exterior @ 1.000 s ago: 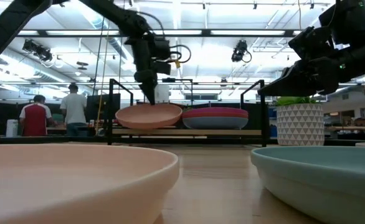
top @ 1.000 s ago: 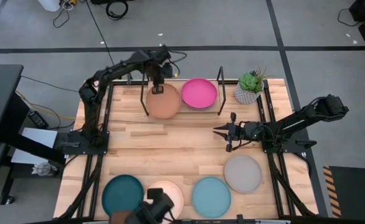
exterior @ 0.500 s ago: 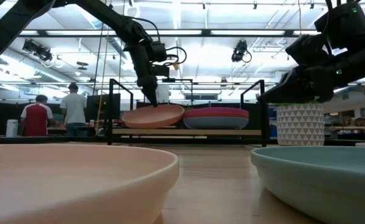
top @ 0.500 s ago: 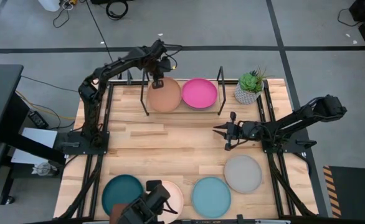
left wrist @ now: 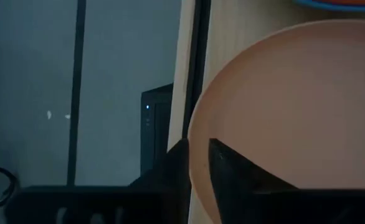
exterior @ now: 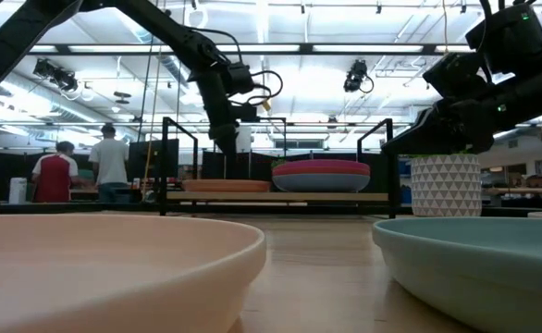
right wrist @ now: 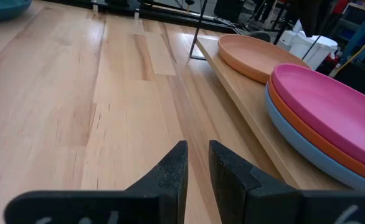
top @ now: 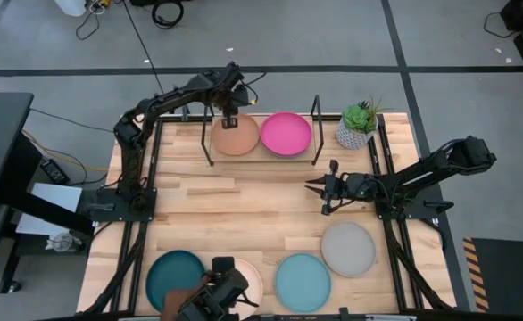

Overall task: Place and stack plates onto a shelf
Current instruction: Put the light brown plate on the shelf, then stack the gray plate on top of the light brown plate on the shelf

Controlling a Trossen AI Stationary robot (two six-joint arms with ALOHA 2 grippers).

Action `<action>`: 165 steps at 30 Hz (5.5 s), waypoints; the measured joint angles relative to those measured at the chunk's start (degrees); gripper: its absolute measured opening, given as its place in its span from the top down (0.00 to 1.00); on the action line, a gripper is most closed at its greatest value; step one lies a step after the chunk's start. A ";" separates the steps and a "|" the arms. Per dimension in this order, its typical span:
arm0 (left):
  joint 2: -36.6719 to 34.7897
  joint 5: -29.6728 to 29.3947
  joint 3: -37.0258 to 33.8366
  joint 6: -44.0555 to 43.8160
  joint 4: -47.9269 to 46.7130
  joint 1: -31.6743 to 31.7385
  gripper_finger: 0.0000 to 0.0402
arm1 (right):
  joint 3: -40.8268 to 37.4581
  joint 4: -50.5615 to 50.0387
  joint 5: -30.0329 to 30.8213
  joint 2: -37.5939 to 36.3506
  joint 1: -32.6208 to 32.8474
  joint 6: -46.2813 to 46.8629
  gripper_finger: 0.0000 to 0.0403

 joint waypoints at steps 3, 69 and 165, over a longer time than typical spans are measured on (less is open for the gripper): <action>0.00 -2.09 0.00 -0.18 0.07 -0.52 0.77 | 0.00 0.04 -0.02 0.00 0.00 0.00 0.82; -13.06 5.44 -38.09 -17.40 38.83 -40.42 0.84 | 38.13 -90.12 -28.06 16.55 10.27 22.17 0.60; -15.52 -12.74 -40.30 44.46 53.80 -49.57 0.78 | 51.12 -82.49 -32.46 12.68 -23.33 16.96 0.93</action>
